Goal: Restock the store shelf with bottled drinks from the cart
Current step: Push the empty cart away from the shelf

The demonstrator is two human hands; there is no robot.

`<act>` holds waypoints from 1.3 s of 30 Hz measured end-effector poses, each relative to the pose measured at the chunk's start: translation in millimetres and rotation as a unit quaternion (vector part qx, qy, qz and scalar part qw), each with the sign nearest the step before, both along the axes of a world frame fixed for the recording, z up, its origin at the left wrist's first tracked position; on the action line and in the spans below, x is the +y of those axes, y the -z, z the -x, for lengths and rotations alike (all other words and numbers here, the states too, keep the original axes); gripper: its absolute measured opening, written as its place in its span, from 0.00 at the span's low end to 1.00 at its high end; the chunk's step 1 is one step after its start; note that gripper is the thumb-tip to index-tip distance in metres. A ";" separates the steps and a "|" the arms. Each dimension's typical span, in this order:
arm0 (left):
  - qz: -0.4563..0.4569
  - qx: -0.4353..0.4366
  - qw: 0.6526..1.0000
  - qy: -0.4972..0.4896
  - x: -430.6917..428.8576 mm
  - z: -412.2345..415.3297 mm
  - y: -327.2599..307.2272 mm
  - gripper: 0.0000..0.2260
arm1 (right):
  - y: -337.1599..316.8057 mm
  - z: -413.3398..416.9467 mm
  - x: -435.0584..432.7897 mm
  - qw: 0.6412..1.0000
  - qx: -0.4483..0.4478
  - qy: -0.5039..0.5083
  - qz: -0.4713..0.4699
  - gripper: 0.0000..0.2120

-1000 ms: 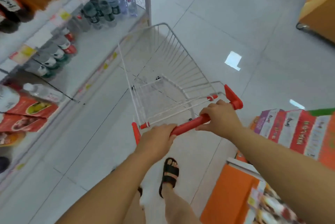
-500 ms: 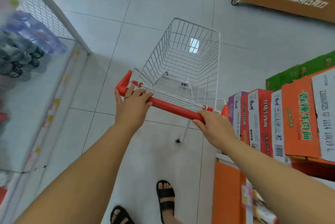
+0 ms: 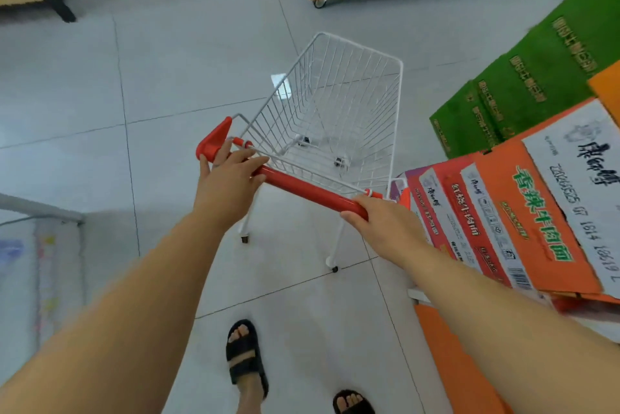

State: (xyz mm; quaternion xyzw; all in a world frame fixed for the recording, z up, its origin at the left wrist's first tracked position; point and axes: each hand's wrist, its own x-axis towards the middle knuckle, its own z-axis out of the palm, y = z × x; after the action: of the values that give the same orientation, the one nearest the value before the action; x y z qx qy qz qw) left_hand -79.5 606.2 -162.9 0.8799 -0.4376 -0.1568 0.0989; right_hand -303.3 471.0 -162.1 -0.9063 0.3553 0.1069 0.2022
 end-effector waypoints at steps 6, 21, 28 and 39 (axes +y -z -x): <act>-0.044 -0.015 0.994 0.098 -61.3 -73.1 0.1 0.18 | -2.0 -53.4 -12.6 0.996 -0.014 0.094 0.001 0.17; -0.066 0.013 0.979 0.194 -280.0 -106.9 -4.2 0.19 | -1.2 -84.2 -132.1 0.946 -0.068 0.312 -0.052 0.15; -0.066 0.013 0.962 0.265 -367.7 -93.9 -2.6 0.18 | -2.7 -73.6 -183.2 0.921 -0.082 0.377 -0.055 0.15; -0.057 0.017 0.927 0.371 -481.7 -70.9 -4.6 0.16 | -5.8 -68.6 -246.1 0.872 -0.078 0.482 -0.043 0.15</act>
State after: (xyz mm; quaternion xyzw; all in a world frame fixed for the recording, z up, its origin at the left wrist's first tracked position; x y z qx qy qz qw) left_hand -8.6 124.5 -158.3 0.6558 -0.7217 -0.2215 -0.0094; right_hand -234.6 224.8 -156.2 -0.6187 0.7258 -0.0596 0.2946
